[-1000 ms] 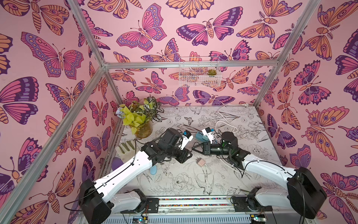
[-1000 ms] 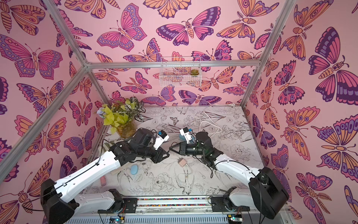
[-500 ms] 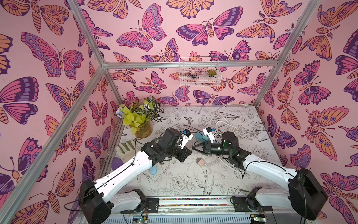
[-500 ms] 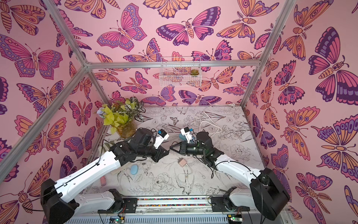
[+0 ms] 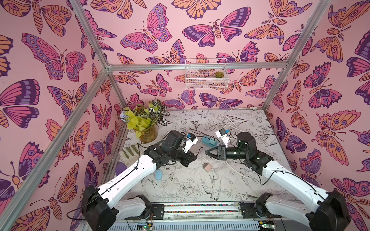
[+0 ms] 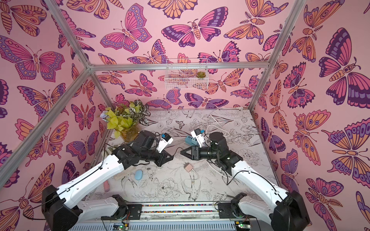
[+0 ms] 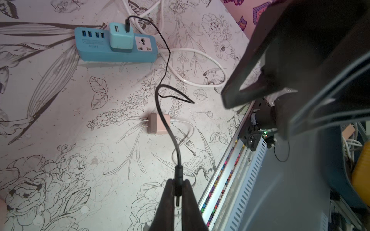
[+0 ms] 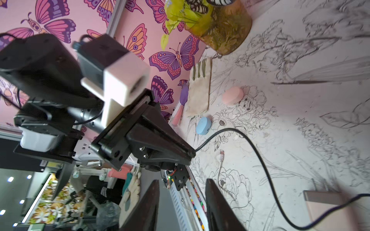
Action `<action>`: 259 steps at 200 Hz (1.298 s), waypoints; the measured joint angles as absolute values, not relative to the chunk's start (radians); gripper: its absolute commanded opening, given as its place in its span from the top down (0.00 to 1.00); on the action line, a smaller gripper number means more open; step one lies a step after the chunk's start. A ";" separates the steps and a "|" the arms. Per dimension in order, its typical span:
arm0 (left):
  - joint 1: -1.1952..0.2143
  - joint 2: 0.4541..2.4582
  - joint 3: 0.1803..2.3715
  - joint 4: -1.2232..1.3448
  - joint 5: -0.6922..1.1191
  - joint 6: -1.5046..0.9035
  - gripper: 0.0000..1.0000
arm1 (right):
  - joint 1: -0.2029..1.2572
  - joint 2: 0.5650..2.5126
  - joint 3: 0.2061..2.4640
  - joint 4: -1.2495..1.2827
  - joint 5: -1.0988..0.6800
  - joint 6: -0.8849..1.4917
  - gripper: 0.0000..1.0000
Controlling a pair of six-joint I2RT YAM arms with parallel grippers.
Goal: Charge the bluetooth headset
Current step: Adjust the charging cable.
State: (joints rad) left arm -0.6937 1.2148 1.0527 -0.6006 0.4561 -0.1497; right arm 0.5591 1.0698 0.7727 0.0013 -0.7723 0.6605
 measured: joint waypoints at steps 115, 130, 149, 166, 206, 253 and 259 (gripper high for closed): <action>-0.640 1.310 1.140 -0.728 0.739 -0.007 1.00 | 0.501 1.377 0.930 -0.006 -1.072 0.412 0.43; -0.633 1.311 1.146 -0.729 0.762 -0.001 0.99 | 0.513 1.390 0.927 0.021 -1.098 0.410 0.46; -0.622 1.312 1.149 -0.731 0.780 0.004 1.00 | 0.538 1.390 0.926 0.031 -1.125 0.395 0.48; -0.612 1.315 1.153 -0.733 0.793 0.009 1.00 | 0.553 1.390 0.919 0.038 -1.143 0.385 0.48; -0.607 1.328 1.165 -0.735 0.817 0.019 1.00 | 0.556 1.395 0.894 0.030 -1.159 0.352 0.58; -0.607 1.339 1.180 -0.748 0.831 0.026 1.00 | 0.565 1.395 0.895 0.001 -1.189 0.314 0.72; -0.606 1.340 1.180 -0.752 0.831 0.027 1.00 | 0.566 1.395 0.895 -0.002 -1.192 0.313 0.73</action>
